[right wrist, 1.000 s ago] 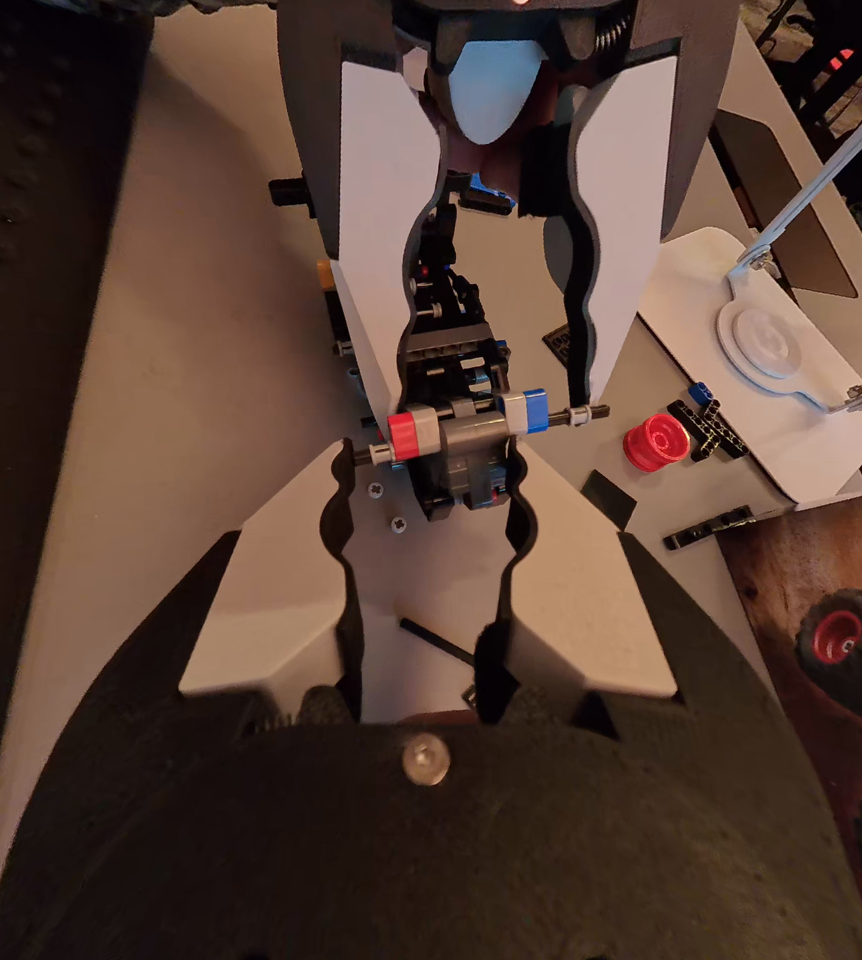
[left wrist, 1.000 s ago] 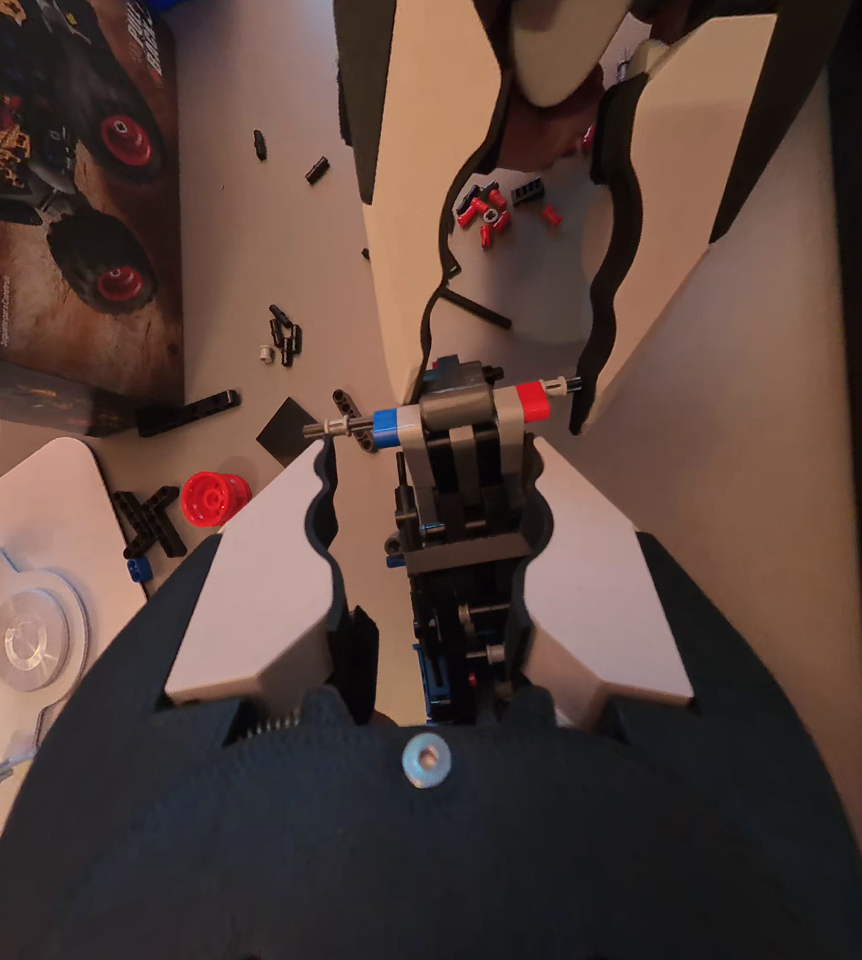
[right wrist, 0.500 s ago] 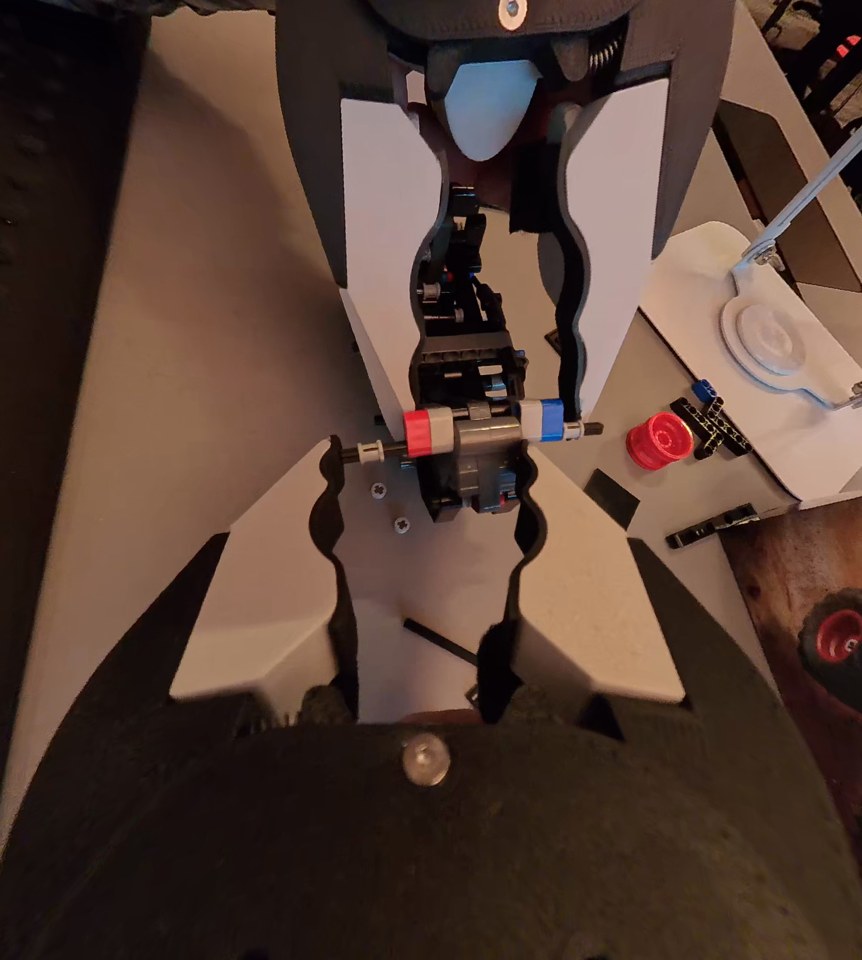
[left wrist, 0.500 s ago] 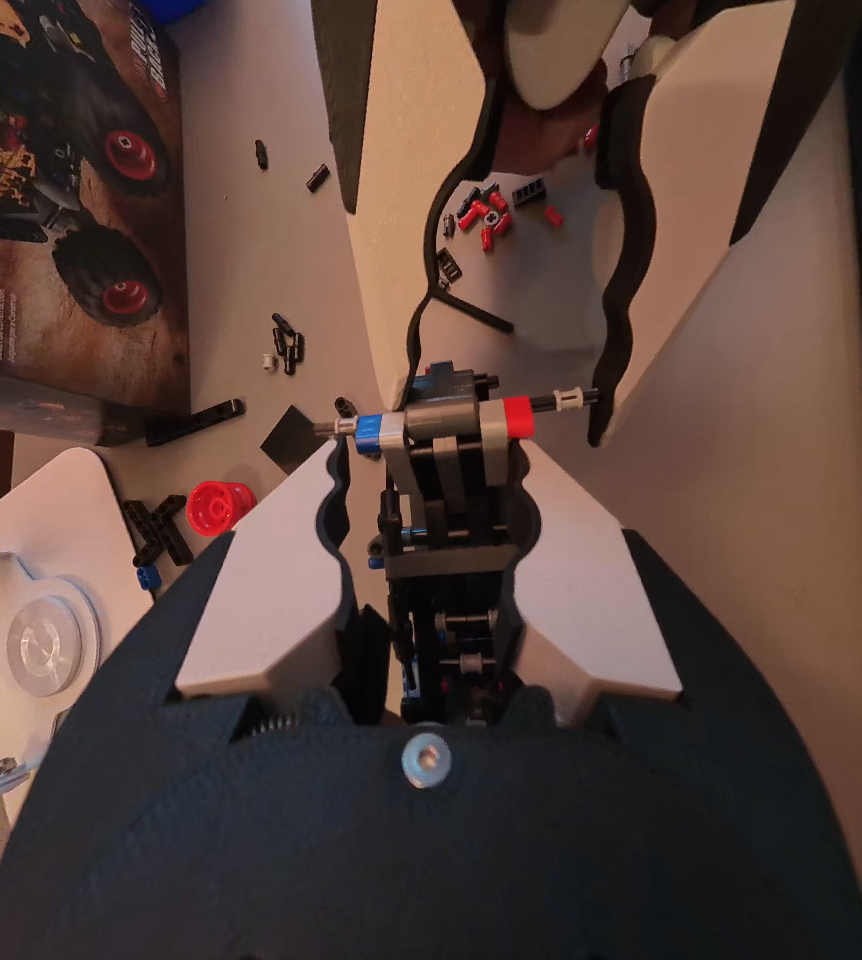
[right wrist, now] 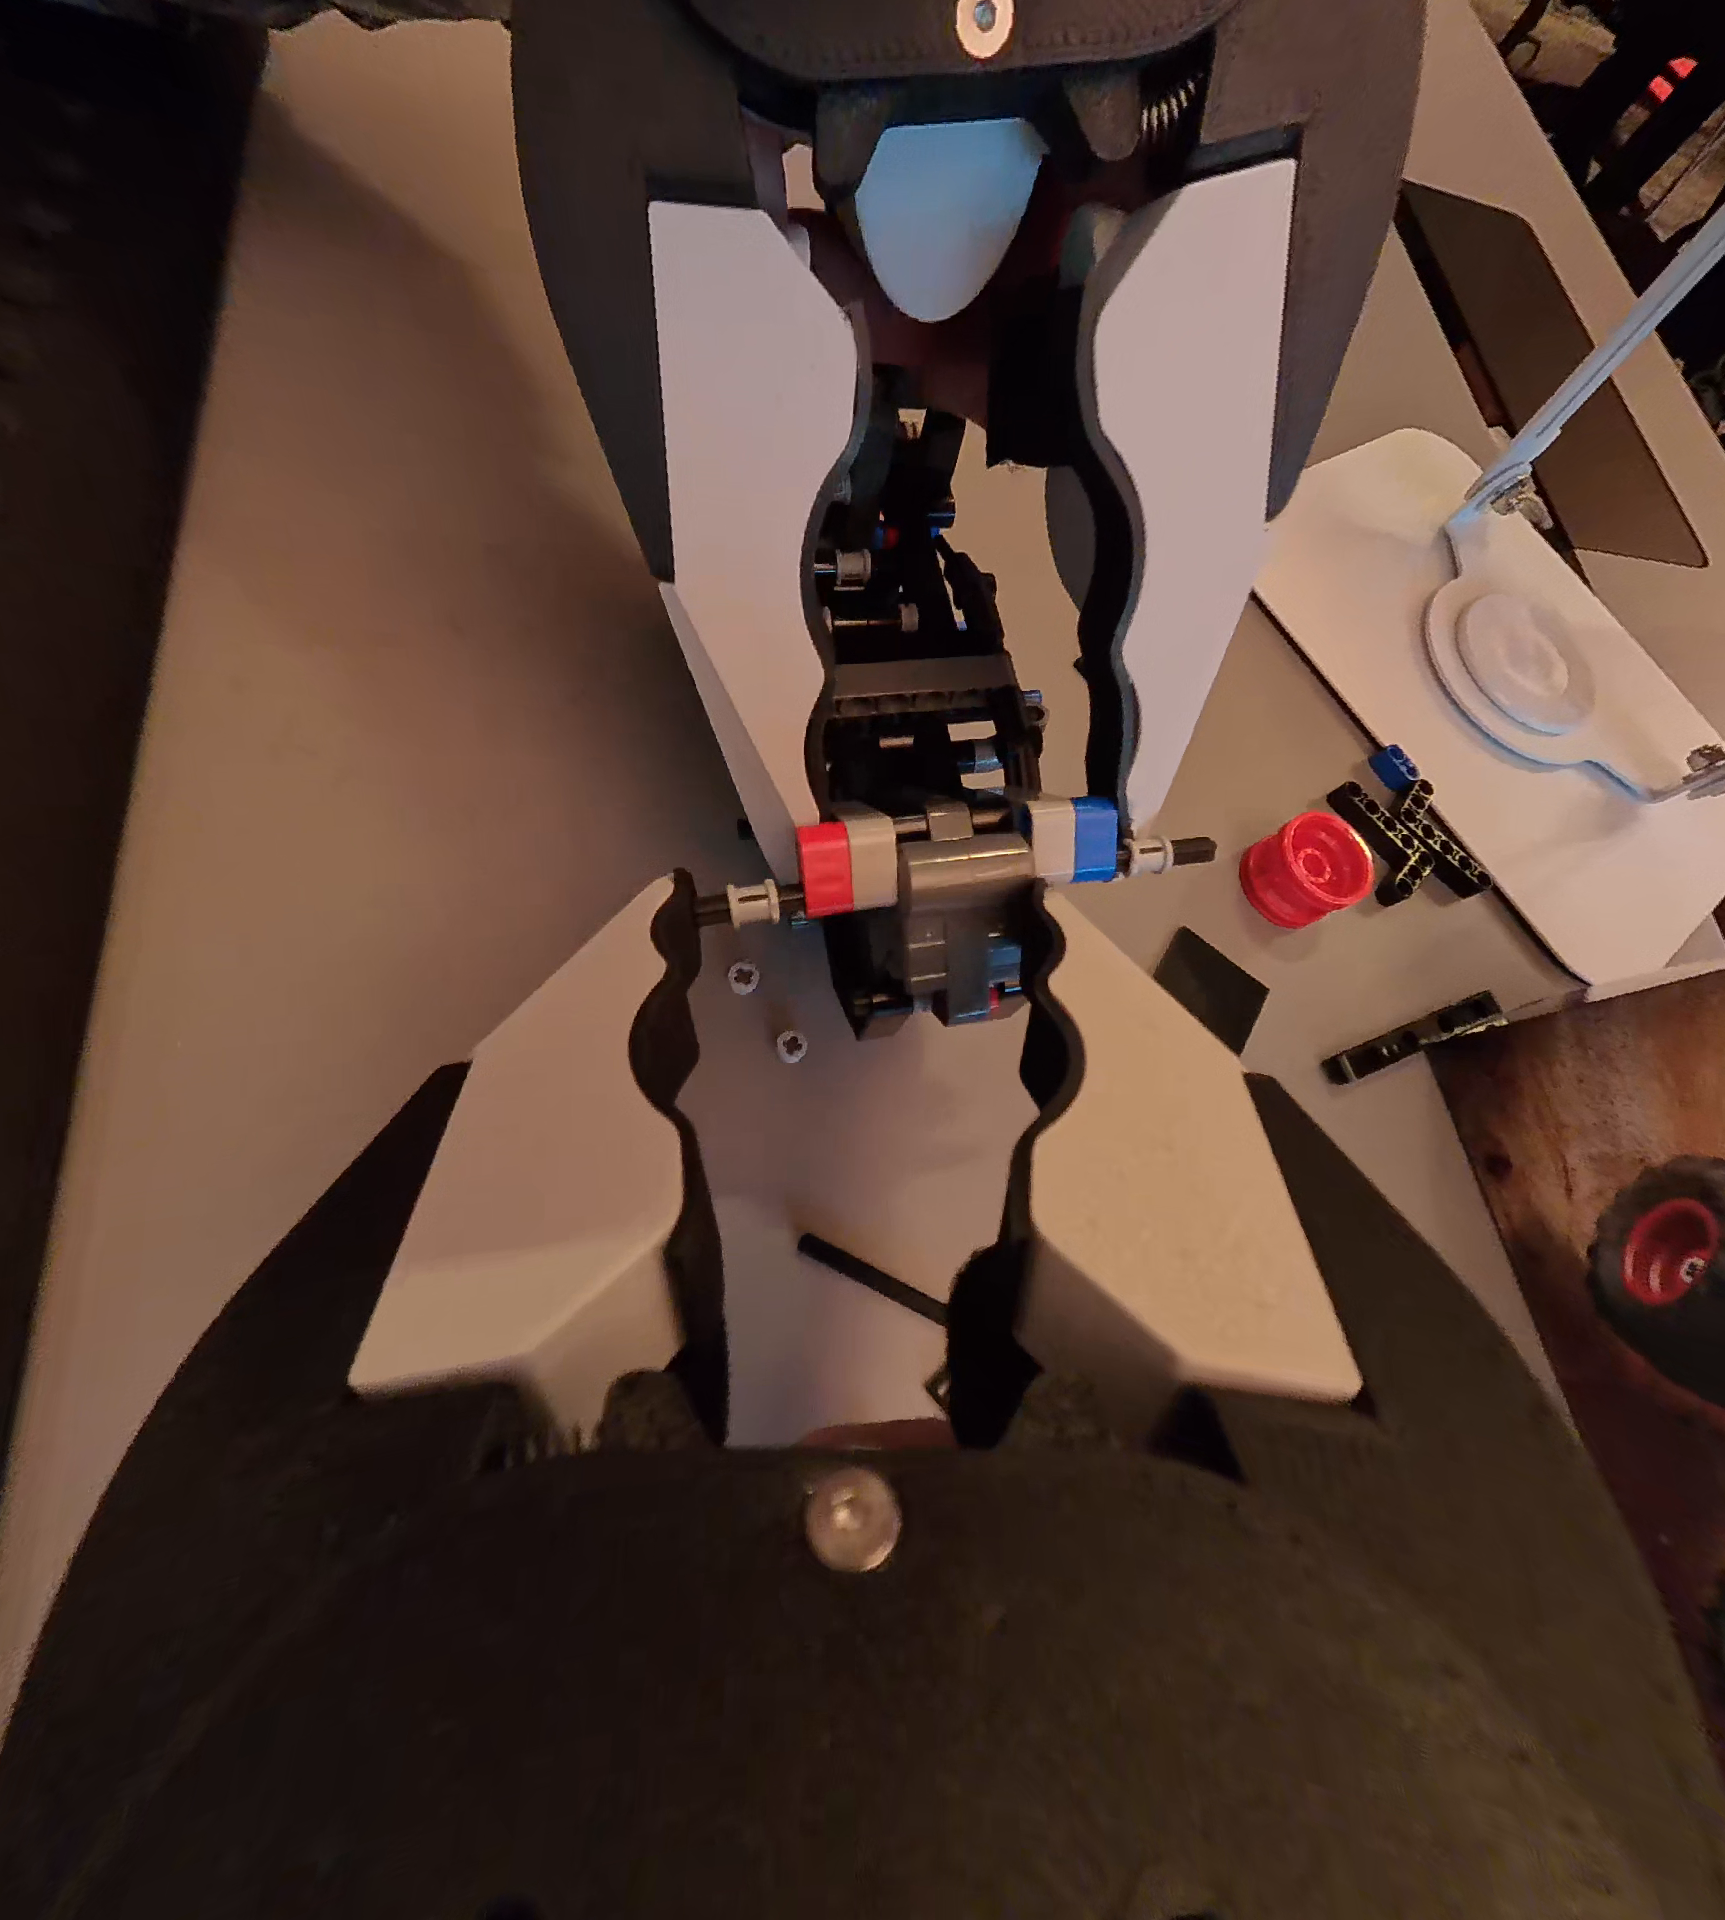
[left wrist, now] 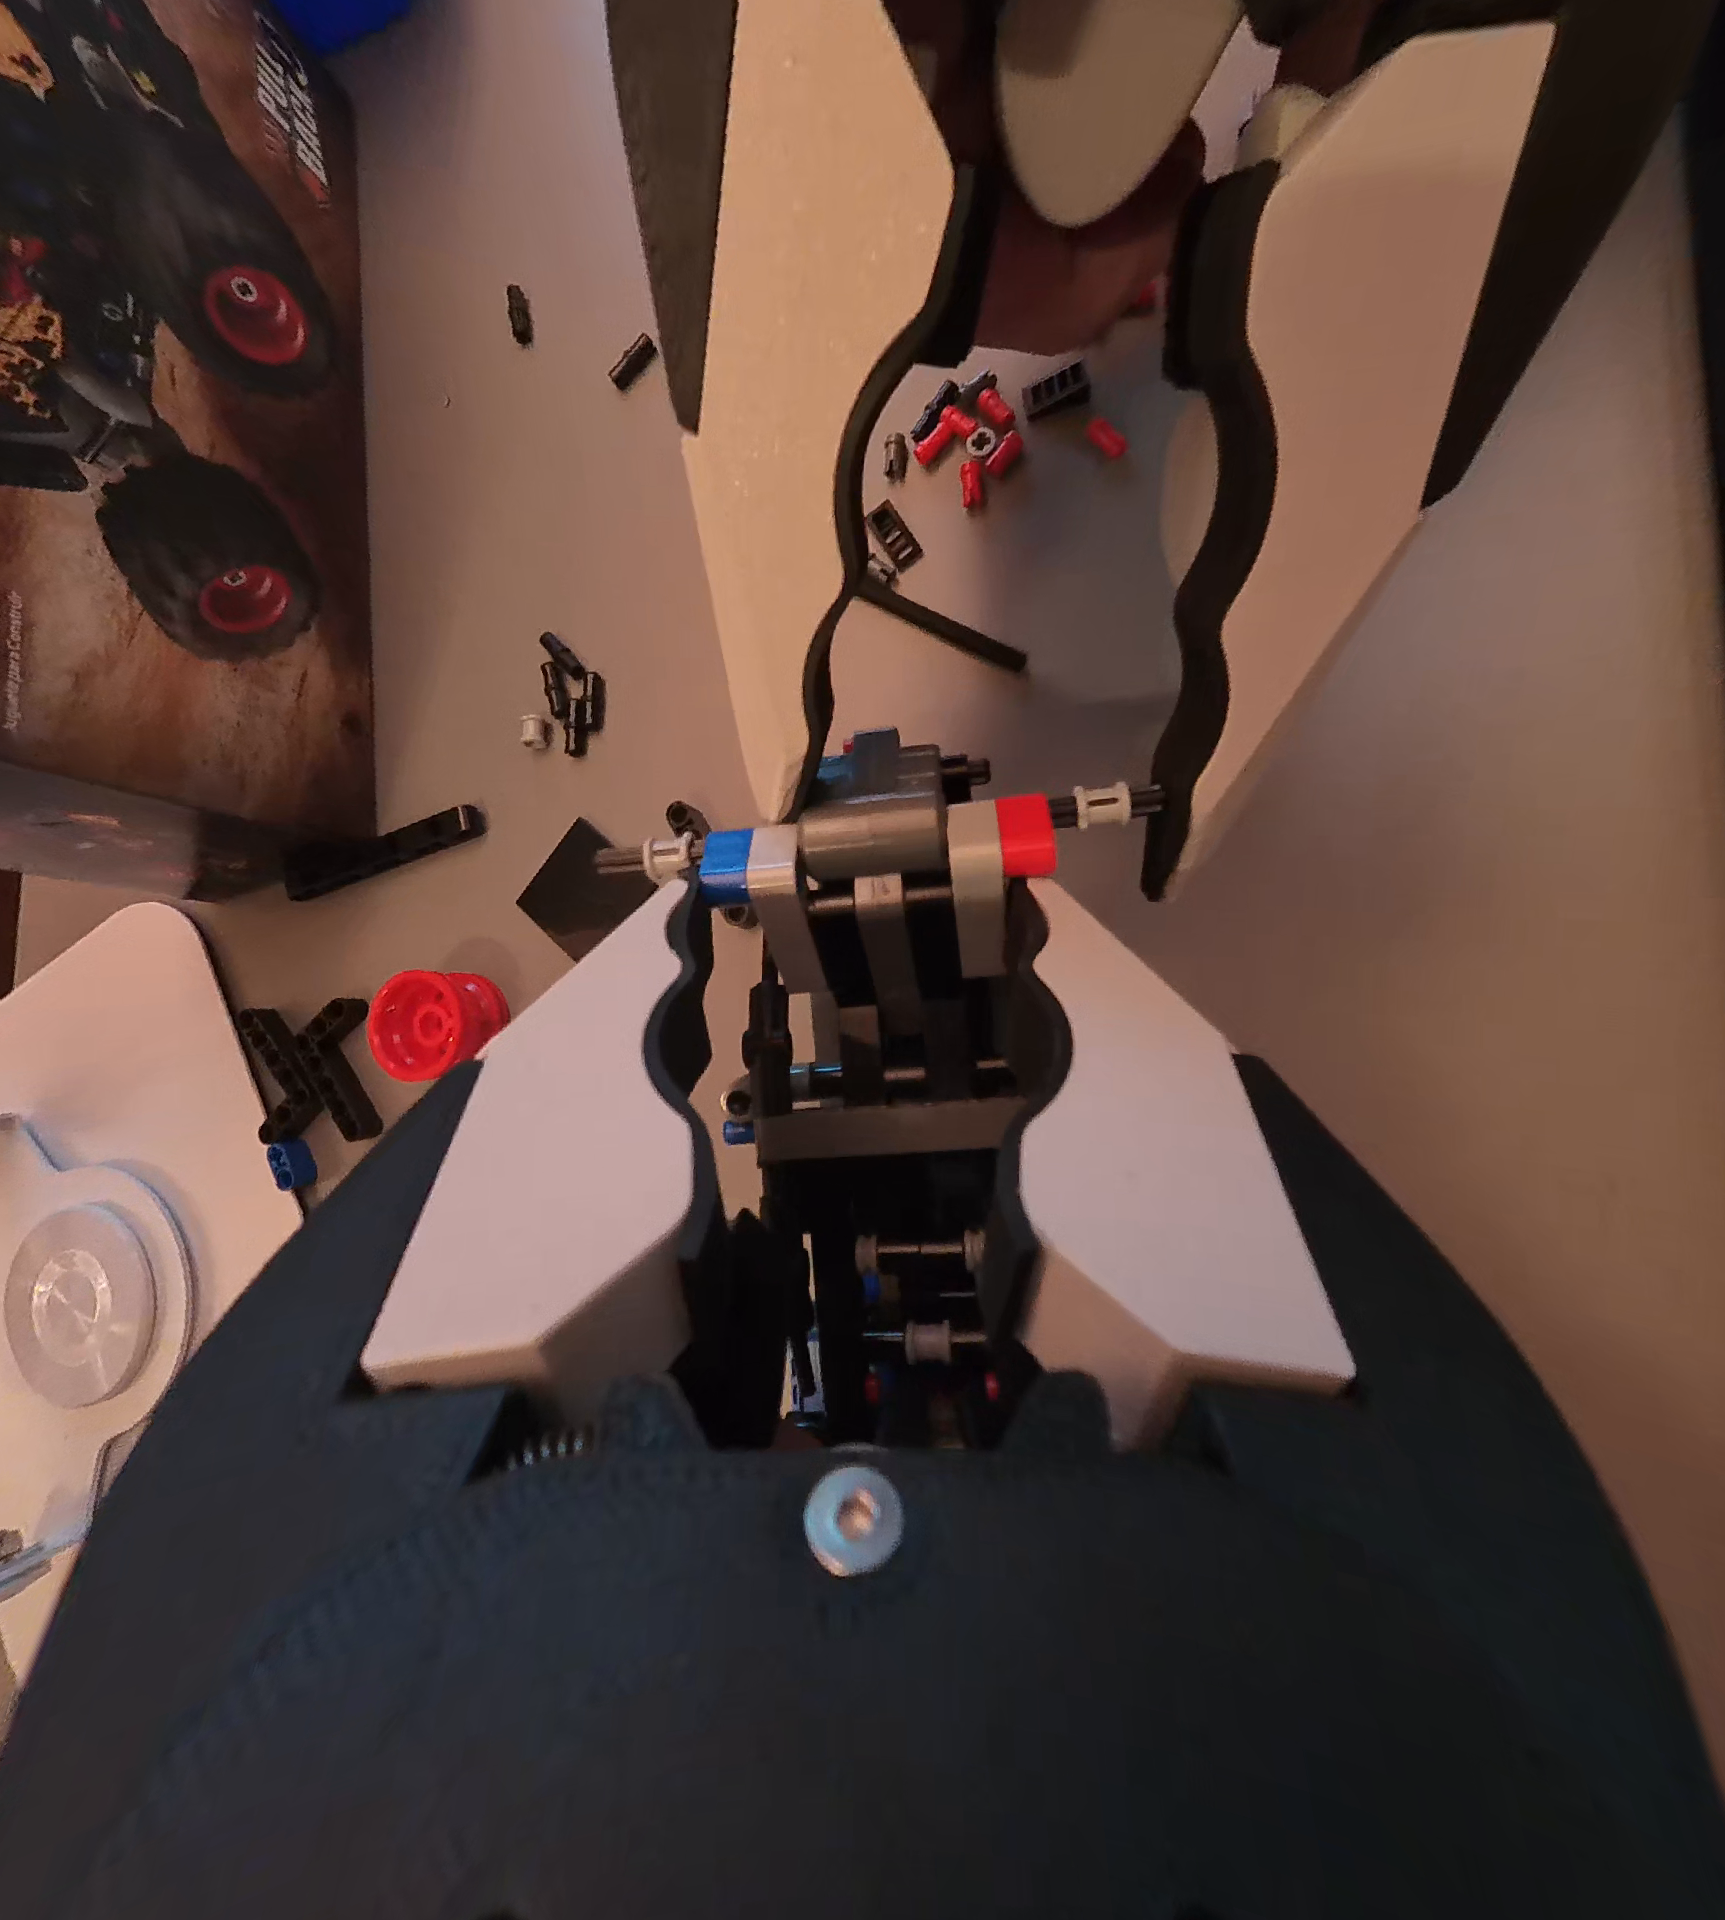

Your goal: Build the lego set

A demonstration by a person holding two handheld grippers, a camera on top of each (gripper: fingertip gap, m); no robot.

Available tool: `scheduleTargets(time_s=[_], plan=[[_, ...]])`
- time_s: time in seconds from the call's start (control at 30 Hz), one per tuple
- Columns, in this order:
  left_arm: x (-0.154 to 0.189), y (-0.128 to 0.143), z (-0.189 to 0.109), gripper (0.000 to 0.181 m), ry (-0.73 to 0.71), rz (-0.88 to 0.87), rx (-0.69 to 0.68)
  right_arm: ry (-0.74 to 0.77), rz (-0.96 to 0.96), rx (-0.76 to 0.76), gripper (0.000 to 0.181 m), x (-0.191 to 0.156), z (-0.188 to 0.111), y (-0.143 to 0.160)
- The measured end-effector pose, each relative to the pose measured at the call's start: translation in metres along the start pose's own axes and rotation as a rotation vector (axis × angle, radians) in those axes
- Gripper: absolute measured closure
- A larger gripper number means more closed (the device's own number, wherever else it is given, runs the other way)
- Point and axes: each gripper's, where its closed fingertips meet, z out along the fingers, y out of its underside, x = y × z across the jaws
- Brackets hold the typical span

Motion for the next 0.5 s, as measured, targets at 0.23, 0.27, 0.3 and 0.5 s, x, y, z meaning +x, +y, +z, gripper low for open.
scheduleTargets(time_s=[0.23,0.27,0.3,0.5], plan=[[-0.0012,0.0001,0.0004,0.126,-0.005,0.000,-0.009,-0.007,0.027,0.001,0.121,0.0008,-0.0003,0.0006],[-0.0016,0.0002,0.0004,0.125,-0.008,-0.003,-0.011,-0.014,0.040,0.003,0.120,0.0009,-0.0006,0.0007],[-0.0018,0.0004,0.0000,0.125,-0.009,-0.006,-0.010,-0.017,0.040,0.006,0.119,0.0006,-0.0009,0.0005],[-0.0068,0.0017,-0.0021,0.110,-0.002,-0.045,0.006,-0.005,0.021,0.020,0.125,0.0019,-0.0024,-0.0007]])
